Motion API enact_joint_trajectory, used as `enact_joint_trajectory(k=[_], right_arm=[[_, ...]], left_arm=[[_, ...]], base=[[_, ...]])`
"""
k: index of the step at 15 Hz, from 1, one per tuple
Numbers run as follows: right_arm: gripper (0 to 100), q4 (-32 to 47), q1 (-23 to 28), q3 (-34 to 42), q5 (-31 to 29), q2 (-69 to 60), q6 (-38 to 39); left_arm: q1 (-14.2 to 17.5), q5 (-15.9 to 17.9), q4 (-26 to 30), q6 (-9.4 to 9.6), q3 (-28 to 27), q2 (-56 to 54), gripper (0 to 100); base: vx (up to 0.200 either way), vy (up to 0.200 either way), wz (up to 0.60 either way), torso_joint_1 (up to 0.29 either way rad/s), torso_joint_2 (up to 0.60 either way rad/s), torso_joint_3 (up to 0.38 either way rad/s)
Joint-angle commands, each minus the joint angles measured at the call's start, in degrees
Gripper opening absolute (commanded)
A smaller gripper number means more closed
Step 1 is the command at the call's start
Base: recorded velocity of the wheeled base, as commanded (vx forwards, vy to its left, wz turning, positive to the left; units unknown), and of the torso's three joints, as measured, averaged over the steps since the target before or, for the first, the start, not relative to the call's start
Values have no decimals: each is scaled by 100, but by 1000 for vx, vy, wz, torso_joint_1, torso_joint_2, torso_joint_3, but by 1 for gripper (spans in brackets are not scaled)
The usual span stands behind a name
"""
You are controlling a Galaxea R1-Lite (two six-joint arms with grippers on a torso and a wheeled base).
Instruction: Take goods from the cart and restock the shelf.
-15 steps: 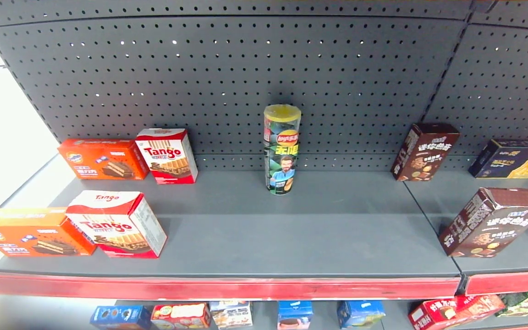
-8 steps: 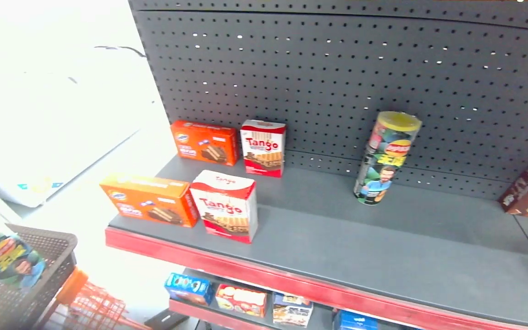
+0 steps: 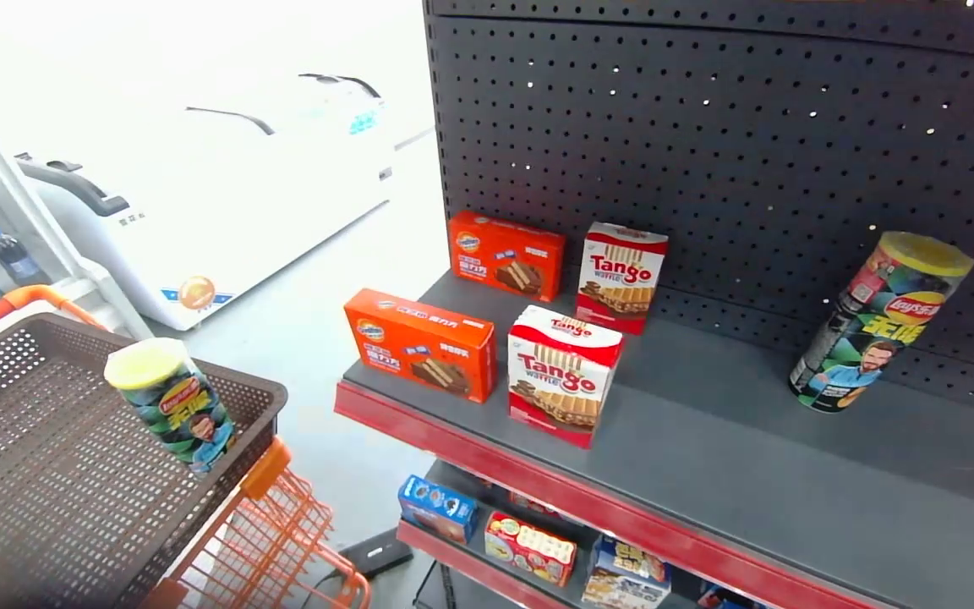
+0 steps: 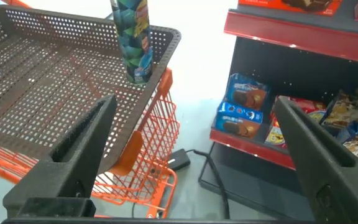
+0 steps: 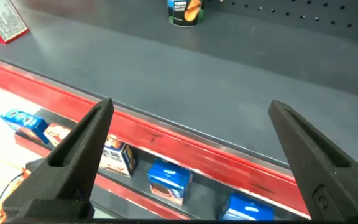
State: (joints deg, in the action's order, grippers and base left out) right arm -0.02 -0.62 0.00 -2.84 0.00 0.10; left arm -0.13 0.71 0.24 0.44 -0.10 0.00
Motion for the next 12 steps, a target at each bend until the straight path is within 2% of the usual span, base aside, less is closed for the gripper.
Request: enact_joint_trajectory(k=[1,8,10,11,12], right_arm=[[100,-6,1,0,3,9,-1],[100,-6,1,0,12,9,-1],[100,2,1,0,3,9,-1],[100,-6,1,0,3,9,-1],[100,2,1,0,3,9,-1]], left_arm=[[-4,0,2,0,1,0,100],[-4,26,2,18,1,0,100],[13,-141,55,26,-78,0,100],[-13,-343,107,158,-544,220,100],[-13,-387,257,237,-860,580,100]], base=[[0,0,0,0,0,0],[0,0,0,0,0,0],[0,0,0,0,0,0],[0,0,0,0,0,0],[0,0,0,0,0,0]])
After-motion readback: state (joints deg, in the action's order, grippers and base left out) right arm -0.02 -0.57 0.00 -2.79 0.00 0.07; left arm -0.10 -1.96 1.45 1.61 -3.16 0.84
